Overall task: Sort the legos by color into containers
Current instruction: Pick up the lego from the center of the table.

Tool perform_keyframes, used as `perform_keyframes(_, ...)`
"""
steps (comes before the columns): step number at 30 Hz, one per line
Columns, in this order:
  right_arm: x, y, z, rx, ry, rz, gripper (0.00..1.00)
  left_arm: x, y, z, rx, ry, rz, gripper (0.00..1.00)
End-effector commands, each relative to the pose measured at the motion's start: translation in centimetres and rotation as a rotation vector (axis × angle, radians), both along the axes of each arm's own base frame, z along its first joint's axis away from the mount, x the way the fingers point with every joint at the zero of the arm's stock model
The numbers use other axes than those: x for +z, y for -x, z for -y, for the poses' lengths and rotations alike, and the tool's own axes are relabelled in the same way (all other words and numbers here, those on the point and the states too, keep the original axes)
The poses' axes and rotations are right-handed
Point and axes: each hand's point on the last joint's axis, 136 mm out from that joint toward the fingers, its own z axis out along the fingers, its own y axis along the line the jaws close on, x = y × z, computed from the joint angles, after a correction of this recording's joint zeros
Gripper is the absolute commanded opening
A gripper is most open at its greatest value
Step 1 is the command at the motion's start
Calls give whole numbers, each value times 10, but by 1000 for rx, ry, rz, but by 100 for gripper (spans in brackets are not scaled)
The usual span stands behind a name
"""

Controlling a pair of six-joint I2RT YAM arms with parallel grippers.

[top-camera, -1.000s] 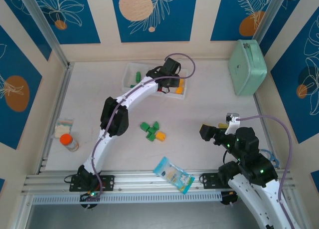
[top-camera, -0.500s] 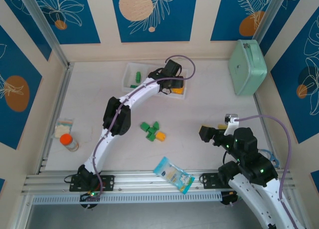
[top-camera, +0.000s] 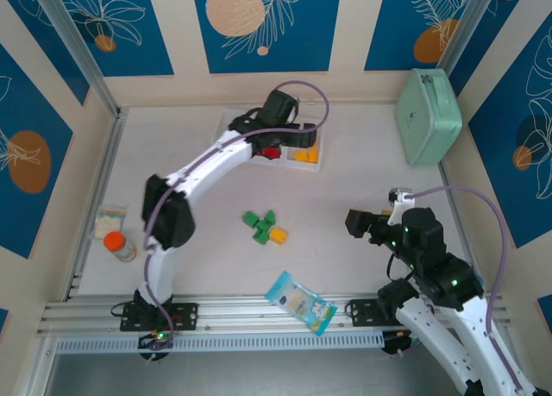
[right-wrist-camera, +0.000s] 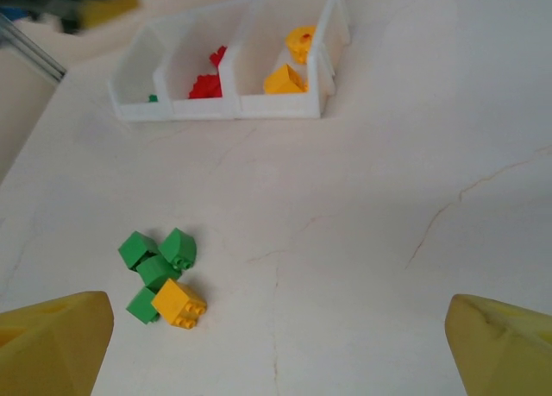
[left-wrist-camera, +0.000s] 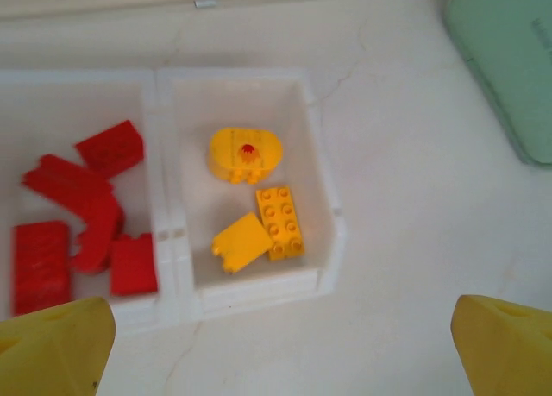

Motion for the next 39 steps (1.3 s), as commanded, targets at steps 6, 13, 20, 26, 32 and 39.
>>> perform_keyframes(6,37,-40,-23,30,-47,10,99,19,94,-73,-85,-22,76,99)
perform_keyframes(13,29,-63,-55,53,-169,-162,99,-18,172,-136,-39,-5,-39,99)
perform_keyframes(20,-14,-76,-104,70,-217,-498,99,-31,210,-191,93,-13,-64,99)
perform_keyframes(26,-44,-88,-148,53,-80,-598,99,-60,228,-234,224,-131,-183,99)
perform_keyframes(32,-75,-96,-175,40,109,-670,99,-72,242,-243,257,-116,-247,99)
perform_keyframes(39,-111,-97,-207,63,137,-756,88,-80,250,-247,280,-46,-260,99)
